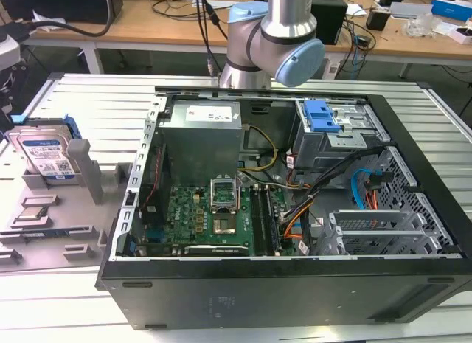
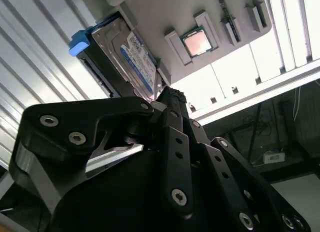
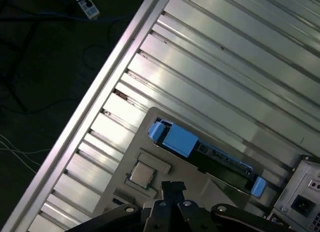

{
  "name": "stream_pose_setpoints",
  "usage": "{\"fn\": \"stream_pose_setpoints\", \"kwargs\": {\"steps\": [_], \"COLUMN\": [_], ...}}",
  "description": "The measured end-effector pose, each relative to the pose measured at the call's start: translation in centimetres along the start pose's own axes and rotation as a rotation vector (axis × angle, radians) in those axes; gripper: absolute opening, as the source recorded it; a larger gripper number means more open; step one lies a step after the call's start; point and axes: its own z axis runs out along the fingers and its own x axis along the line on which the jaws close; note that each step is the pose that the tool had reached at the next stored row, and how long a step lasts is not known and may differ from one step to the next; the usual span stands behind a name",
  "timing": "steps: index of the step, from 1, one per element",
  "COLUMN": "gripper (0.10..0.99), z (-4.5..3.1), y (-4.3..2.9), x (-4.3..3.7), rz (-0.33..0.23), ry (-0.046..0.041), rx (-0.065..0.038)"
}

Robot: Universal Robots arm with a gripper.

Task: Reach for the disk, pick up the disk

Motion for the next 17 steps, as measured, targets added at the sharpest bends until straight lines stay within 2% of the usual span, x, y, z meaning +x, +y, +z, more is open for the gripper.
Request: {"fn": "stream_pose_setpoints", "kwargs": {"steps": [17], "gripper": [0.106], "z": [0.0], "y": [0.02], "x": [-0.01], "rz": [-0.162], "ry": [0.0062], "rx": [0.0]}}
